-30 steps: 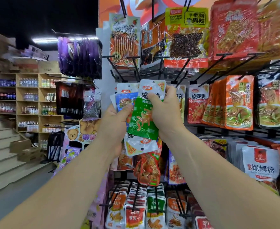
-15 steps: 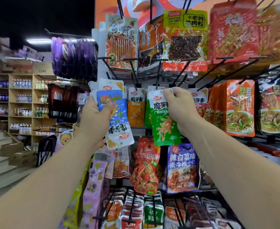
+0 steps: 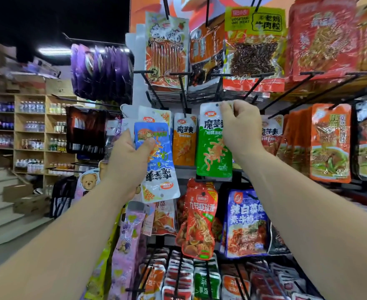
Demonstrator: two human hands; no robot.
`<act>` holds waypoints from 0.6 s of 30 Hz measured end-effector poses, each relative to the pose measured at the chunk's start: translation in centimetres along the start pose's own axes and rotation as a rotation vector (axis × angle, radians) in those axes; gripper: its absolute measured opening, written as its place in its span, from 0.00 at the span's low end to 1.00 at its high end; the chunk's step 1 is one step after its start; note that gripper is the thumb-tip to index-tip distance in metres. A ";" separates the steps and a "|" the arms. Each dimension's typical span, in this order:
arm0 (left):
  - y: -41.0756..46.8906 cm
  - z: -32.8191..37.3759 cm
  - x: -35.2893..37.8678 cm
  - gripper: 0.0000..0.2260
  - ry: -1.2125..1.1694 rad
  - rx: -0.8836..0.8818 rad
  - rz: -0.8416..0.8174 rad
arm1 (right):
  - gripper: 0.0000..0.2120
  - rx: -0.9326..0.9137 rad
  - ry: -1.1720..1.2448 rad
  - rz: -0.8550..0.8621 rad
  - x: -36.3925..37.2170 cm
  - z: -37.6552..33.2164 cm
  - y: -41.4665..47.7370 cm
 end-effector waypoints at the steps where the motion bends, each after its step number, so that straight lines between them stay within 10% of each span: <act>1: 0.0 0.1 0.0 0.07 0.002 0.005 -0.006 | 0.23 -0.020 0.017 0.015 -0.1 -0.2 -0.1; 18: -0.2 0.0 0.3 0.08 0.005 -0.006 -0.026 | 0.24 -0.041 -0.080 0.058 -0.8 -2.9 1.5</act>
Point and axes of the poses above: each hand's wrist, its own y-axis towards the middle knuckle, its own x-axis out of the palm, z = x × y, the point moved 6 cm from there along y, towards the middle knuckle, and after that the axes turned 6 degrees about z, right-handed, at the moved point
